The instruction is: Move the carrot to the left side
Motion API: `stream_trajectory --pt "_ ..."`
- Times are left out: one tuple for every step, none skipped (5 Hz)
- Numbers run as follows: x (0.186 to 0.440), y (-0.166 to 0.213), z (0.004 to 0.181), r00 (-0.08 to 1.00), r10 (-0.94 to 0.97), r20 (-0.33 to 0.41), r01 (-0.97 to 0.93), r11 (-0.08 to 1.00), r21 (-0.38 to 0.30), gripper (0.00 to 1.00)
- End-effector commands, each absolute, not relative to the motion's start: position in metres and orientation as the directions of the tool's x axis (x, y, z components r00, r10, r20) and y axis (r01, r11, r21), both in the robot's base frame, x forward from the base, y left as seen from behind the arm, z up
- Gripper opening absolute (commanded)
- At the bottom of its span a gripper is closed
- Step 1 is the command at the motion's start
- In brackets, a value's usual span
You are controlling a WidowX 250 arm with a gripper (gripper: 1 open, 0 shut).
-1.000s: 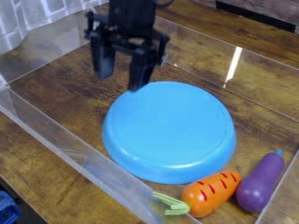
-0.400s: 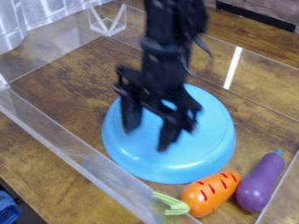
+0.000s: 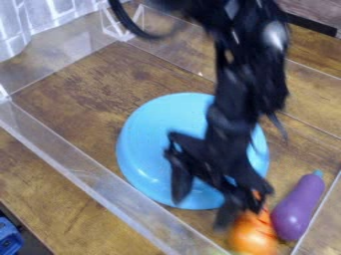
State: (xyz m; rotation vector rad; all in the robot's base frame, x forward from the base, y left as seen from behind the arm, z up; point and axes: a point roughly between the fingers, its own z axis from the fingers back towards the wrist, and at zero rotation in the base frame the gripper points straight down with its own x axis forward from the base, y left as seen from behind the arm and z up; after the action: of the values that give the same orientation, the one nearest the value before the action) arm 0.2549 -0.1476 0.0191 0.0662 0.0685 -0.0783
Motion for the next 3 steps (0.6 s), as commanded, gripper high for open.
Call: stream_trajectory --pt "0.2590 -0.1831 0.0298 0.984 -0.178 -0.026 0.179 0.983 0.043 0.00" --pt "0.2650 -0.1874 0.0329 0.972 -0.235 -0.026 0.235 0.971 0.029 0.00" --pt "0.2656 -0.1843 0.0319 0.958 -0.285 -0.032 0.285 0.958 0.021 0.00"
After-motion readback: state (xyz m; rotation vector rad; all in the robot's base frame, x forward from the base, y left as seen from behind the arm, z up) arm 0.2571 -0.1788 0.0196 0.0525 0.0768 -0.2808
